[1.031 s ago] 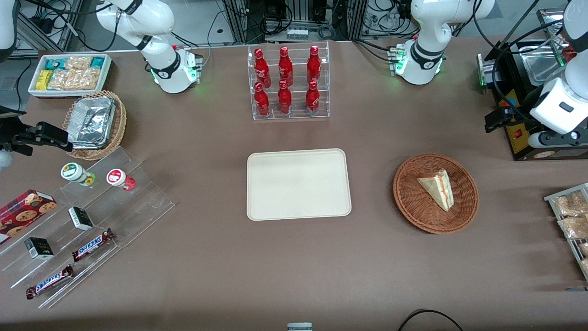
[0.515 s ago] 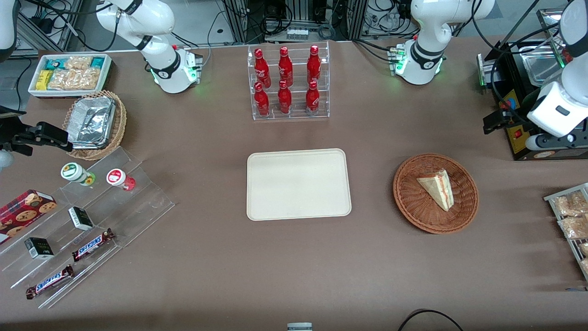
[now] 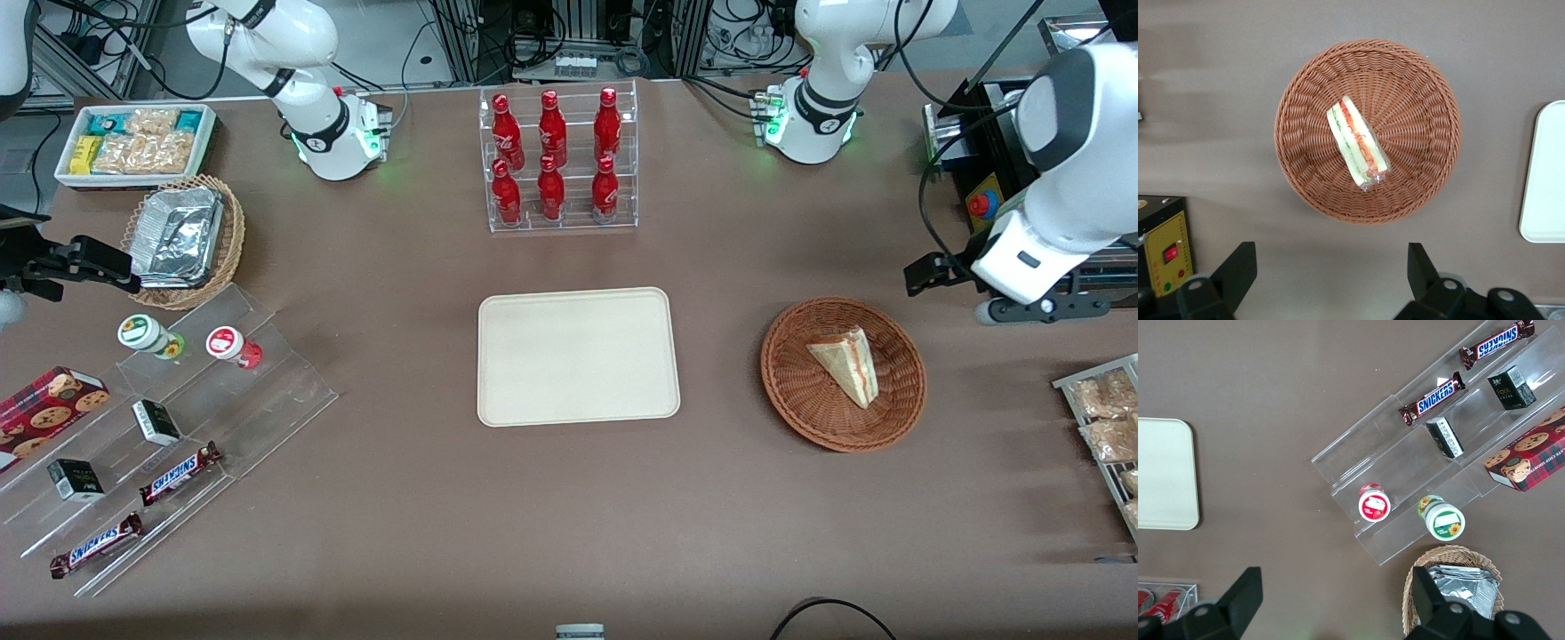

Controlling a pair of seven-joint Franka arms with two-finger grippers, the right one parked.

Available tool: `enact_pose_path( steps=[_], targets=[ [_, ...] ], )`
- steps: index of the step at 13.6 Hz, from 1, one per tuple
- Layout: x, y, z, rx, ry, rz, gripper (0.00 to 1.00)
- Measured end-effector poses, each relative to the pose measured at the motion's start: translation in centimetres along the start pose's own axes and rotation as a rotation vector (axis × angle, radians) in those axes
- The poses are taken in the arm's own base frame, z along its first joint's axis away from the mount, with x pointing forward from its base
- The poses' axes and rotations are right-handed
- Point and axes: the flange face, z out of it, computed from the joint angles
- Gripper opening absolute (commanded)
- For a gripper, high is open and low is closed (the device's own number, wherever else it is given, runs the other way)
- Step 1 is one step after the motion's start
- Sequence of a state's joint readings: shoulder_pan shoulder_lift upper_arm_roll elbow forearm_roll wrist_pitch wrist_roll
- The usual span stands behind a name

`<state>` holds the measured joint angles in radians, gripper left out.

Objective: Place sandwich from basket to tray
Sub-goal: 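Move the left gripper over the sandwich in the wicker basket, then lower the open left gripper around the wrapped sandwich and close it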

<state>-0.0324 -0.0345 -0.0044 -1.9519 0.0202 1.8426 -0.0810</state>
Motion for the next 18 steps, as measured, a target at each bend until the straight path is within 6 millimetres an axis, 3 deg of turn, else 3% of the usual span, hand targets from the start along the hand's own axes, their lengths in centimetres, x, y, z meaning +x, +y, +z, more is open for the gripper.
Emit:
enact_pose_path(
  steps=[8,13,18],
  targets=[
    [1.3,0.7,8.3,-0.008,0.033,-0.226,1.0],
    [2.7,1.4,11.8,-0.012,0.029,-0.448,1.0],
    [2.4,2.7,14.5,-0.021,0.047,-0.496,1.0]
  ],
)
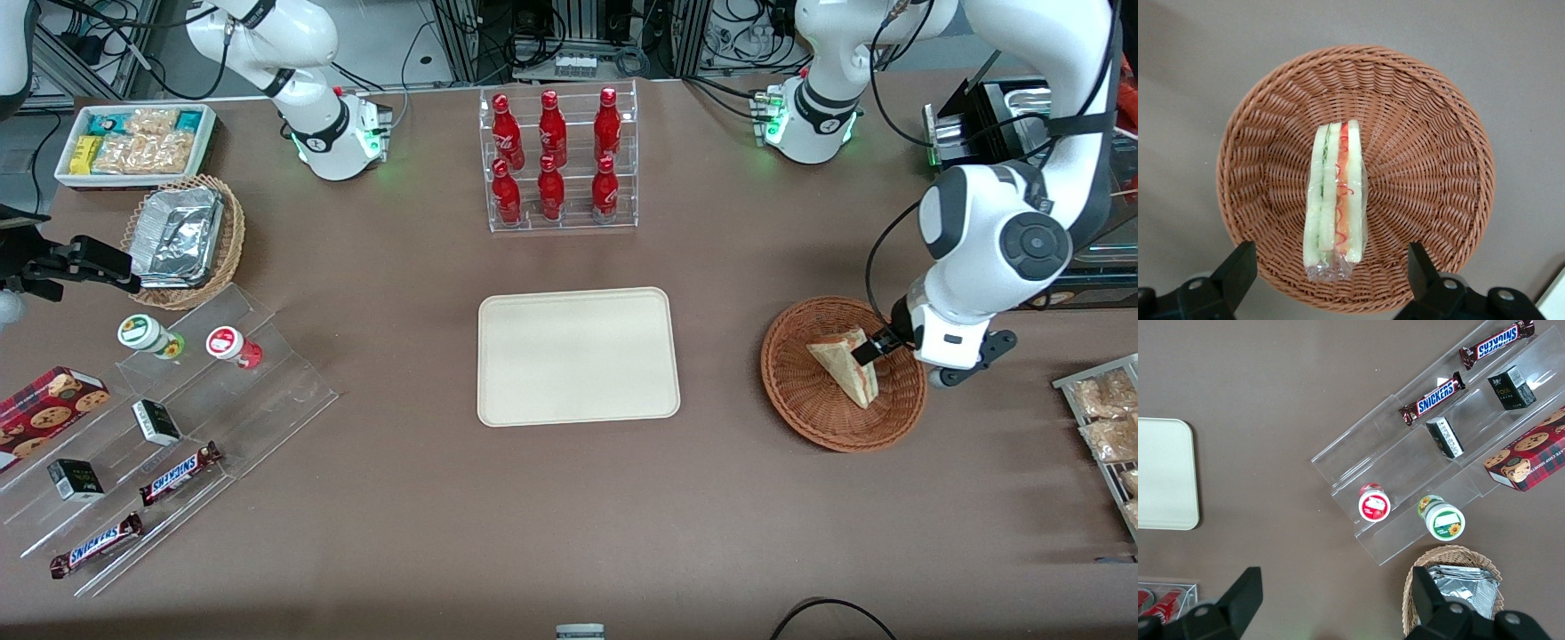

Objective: Place sandwich from basket to tray
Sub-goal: 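Lower the open left gripper around the wrapped sandwich and close it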

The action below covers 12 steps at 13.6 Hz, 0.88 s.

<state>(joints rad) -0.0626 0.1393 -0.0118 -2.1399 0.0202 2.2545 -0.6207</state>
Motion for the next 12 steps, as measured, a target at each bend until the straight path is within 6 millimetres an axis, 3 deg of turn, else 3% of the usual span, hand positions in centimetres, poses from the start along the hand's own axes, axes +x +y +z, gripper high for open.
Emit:
enact_pose_path(
  steps=[5,12],
  targets=[
    [-1.3,0.5,2.7,0.002,-0.004,0.016,1.0],
    [-1.1,0.9,5.5,0.0,-0.003,0.02,1.0]
  ],
)
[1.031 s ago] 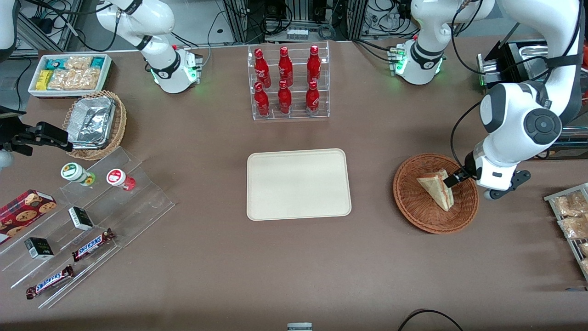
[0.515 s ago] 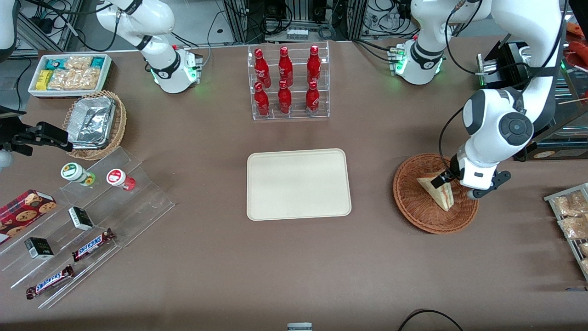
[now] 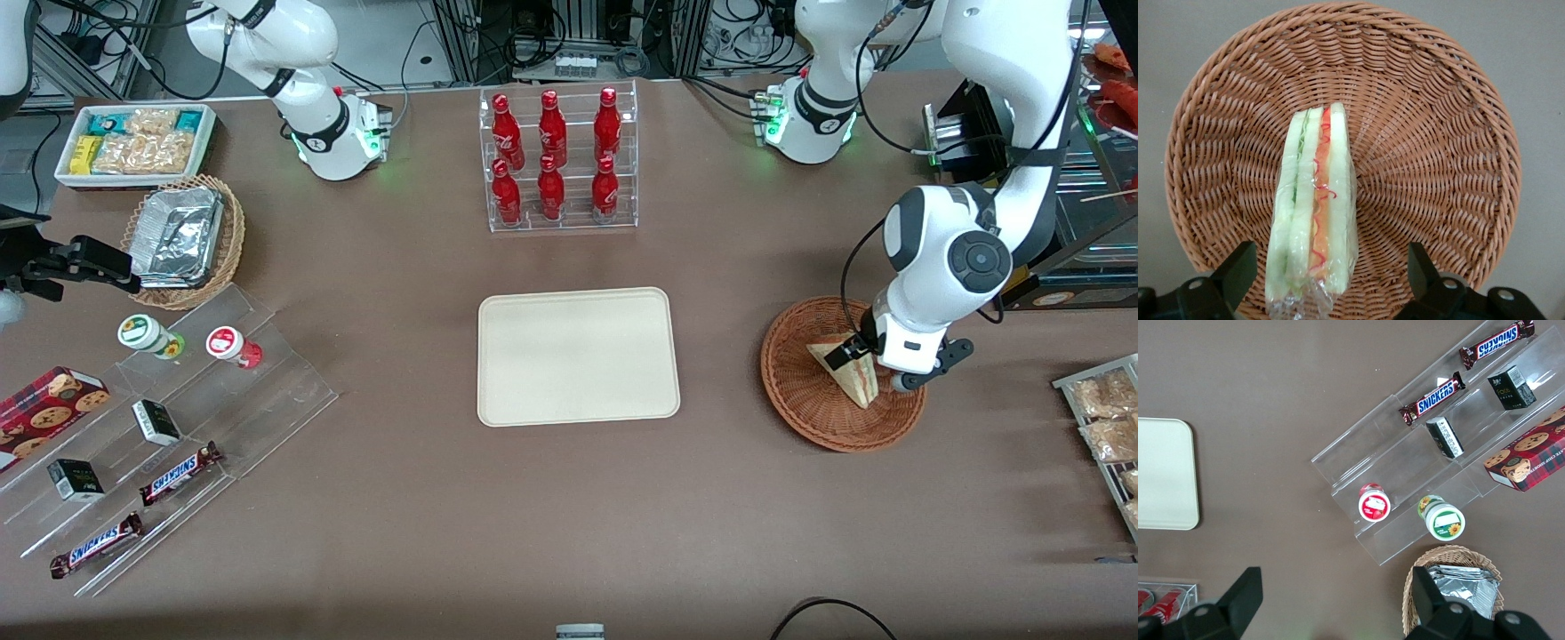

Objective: Place sandwich from basket to tray
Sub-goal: 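Lower the open left gripper around the wrapped sandwich and close it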

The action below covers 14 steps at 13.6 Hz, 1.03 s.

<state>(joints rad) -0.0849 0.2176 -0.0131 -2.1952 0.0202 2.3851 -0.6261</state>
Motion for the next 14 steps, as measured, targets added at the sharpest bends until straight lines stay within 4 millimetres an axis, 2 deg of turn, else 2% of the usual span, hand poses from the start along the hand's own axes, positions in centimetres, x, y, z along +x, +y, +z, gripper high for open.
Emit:
enact_pose_path(
  steps=[4,5,7,8,11,14],
  targets=[
    [0.0,0.0,1.7,0.01,-0.015,-0.001,1.0],
    [0.0,-0.1,2.1,0.013,-0.02,-0.001,0.95],
    [0.0,-0.2,2.5,0.018,-0.026,-0.003,0.51],
    [0.0,-0.3,2.6,0.02,-0.028,-0.005,0.38],
    [-0.1,-0.6,2.9,0.024,-0.034,-0.008,0.07],
    [-0.2,-0.8,3.1,0.029,-0.04,-0.009,0.07]
  ],
)
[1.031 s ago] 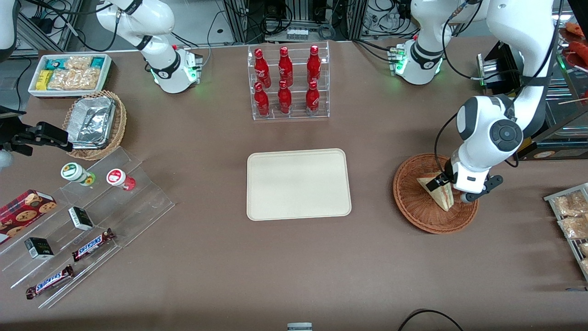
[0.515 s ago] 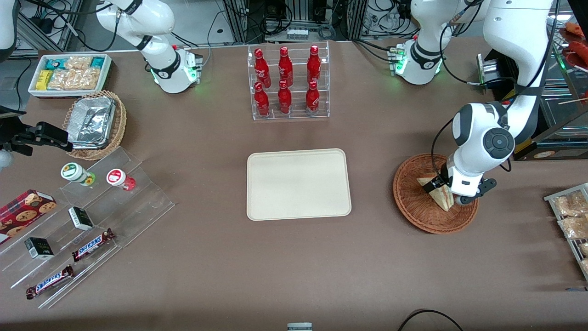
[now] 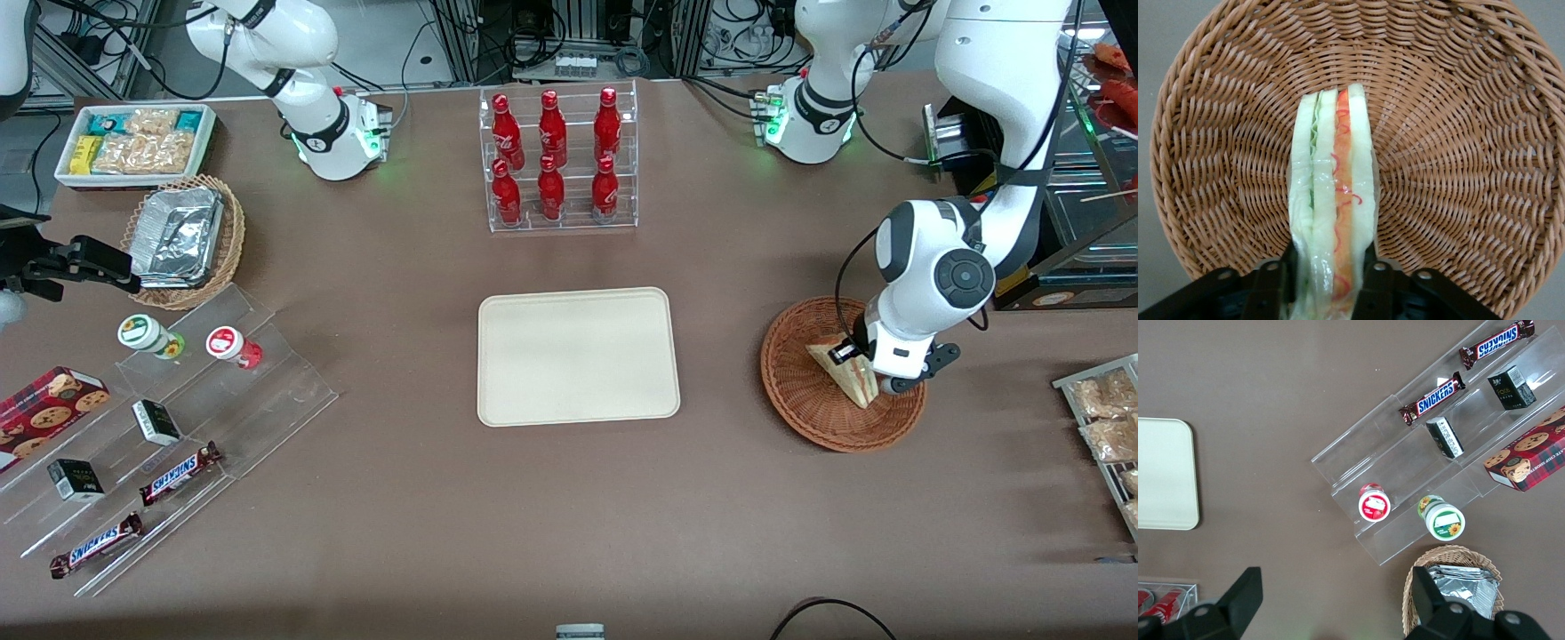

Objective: Place sandwich from basket to tray
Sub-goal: 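Lower the open left gripper around the wrapped sandwich and close it, then lift the sandwich out of the basket with the left gripper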

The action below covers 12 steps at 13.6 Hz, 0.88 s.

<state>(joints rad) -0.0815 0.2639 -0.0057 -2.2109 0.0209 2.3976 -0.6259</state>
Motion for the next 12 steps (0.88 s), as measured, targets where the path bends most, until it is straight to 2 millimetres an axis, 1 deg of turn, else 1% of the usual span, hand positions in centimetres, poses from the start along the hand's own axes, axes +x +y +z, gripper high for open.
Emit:
enact_pose_path(
  steps=[2,3,4,6,8,10,11,12],
  targets=[
    [-0.2,-0.1,-0.3,0.009,-0.012,0.0,0.06],
    [-0.3,-0.3,-0.7,0.017,-0.022,0.001,0.06],
    [-0.4,-0.3,-1.6,0.025,-0.031,0.003,0.06],
    [-0.5,0.1,-4.6,0.048,-0.045,0.018,0.06],
    [-0.6,1.8,-8.6,0.065,-0.054,0.046,0.06],
    [-1.4,4.4,-11.8,0.069,-0.047,0.089,0.06],
    [-2.3,5.9,-12.6,0.067,-0.039,0.118,0.06],
    [-3.3,7.5,-13.1,0.064,-0.029,0.147,0.06]
  ],
)
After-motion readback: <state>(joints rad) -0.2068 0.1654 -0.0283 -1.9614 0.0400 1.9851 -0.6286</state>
